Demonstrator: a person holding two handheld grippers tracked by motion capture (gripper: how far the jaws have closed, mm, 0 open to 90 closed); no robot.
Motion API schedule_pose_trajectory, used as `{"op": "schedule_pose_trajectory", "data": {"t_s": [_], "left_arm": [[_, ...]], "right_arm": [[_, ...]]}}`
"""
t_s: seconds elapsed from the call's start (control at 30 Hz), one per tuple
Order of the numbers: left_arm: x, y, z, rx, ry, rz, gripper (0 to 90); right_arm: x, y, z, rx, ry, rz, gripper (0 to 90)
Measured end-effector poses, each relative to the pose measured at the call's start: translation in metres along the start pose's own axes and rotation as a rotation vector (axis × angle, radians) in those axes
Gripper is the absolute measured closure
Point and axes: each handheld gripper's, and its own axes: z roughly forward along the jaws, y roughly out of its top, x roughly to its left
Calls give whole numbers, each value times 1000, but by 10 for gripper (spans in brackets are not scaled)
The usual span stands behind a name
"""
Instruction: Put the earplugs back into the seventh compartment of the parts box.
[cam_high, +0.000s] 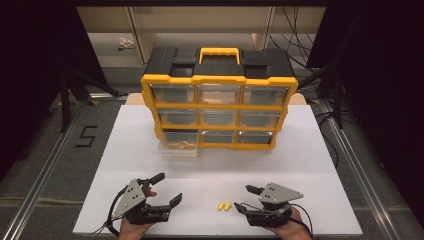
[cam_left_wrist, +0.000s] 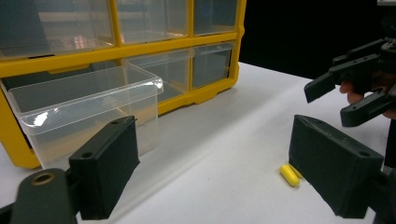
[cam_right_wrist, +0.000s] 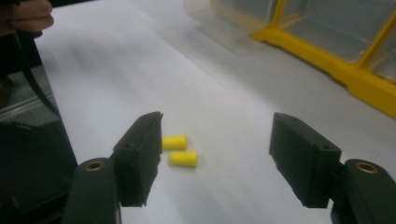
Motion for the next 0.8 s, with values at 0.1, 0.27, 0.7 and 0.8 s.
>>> {"op": "schedule_pose_trajectory", "data": {"t_s": [0.1,0.27,0.7,0.8], "left_arm": [[0,0,0,2,-4,3,156],[-1,0,1,7,-11,9,156],[0,0,0,10,-8,8,159],[0,0,0,10,-9,10,159]], "right_arm": [[2,1,9,45,18,-13,384],[5,2,29,155,48,-47,420],[7,6,48,235,73,-62,507],[8,5,51,246,73,-66,524]]}}
